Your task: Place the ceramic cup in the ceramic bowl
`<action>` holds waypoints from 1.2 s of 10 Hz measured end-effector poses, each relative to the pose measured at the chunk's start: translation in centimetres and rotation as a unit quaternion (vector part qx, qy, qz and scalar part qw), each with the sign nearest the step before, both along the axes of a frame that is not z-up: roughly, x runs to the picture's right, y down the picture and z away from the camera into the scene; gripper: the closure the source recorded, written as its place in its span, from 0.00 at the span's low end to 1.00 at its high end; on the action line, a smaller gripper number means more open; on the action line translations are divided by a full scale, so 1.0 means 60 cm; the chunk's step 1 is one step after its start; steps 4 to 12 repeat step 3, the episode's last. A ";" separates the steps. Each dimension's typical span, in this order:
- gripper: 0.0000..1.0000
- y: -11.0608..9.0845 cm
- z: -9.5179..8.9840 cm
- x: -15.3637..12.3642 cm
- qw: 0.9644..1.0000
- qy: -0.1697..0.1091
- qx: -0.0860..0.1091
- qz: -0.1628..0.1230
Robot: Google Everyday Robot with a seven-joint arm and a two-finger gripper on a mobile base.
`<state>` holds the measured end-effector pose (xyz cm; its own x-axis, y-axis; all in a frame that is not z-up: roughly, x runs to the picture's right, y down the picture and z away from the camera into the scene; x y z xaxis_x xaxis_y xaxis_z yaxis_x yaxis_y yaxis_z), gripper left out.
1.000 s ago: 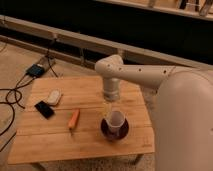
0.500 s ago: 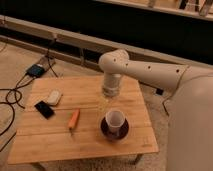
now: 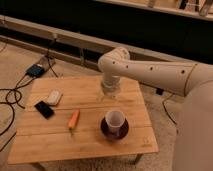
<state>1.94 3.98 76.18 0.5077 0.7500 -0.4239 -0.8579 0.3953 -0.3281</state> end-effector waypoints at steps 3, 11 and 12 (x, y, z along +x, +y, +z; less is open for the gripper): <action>0.23 -0.004 0.001 0.001 1.000 0.005 0.007 0.006; 0.23 -0.004 0.001 0.001 1.000 0.005 0.007 0.006; 0.23 -0.004 0.001 0.001 1.000 0.005 0.007 0.006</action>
